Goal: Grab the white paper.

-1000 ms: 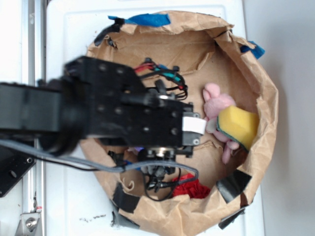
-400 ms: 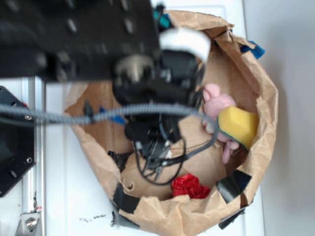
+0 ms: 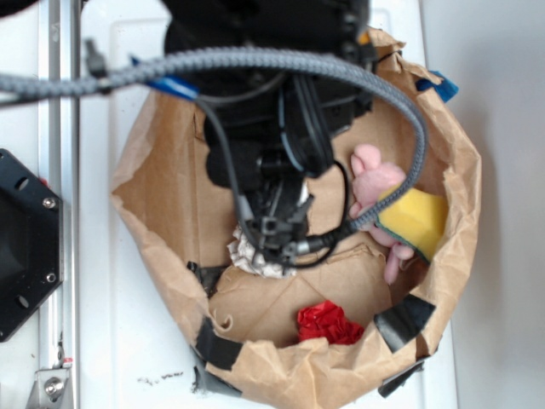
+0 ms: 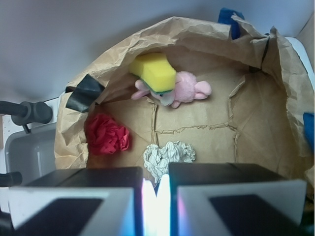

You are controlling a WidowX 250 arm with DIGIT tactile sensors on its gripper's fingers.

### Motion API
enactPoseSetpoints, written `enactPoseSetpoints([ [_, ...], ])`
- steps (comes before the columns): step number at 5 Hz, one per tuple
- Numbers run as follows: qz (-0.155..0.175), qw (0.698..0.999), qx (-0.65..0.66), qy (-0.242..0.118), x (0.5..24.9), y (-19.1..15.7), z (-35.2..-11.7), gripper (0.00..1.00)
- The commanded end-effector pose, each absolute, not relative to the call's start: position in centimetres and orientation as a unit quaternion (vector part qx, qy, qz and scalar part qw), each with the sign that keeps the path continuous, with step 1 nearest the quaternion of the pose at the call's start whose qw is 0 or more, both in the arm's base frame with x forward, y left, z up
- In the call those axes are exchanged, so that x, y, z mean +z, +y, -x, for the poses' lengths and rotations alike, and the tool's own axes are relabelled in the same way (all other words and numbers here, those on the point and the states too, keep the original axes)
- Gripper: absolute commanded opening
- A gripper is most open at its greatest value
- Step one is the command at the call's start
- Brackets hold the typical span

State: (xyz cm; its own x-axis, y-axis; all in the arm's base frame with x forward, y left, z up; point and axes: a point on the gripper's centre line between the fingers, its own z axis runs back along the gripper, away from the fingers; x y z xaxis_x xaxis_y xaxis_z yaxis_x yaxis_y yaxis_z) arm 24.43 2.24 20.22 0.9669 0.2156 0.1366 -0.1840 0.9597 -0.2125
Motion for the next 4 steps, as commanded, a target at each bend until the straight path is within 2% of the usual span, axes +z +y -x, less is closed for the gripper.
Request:
enactPoseSetpoints([
  [1, 0.06, 0.993, 0.052, -0.087, 16.5, 2.9, -24.9, 1.0],
  [3, 0.051, 0.998, 0.002, -0.03, 10.4, 3.2, -25.1, 1.0],
  [4, 0.06, 0.998, -0.031, 0.017, 7.2, 2.6, -24.5, 1.0],
])
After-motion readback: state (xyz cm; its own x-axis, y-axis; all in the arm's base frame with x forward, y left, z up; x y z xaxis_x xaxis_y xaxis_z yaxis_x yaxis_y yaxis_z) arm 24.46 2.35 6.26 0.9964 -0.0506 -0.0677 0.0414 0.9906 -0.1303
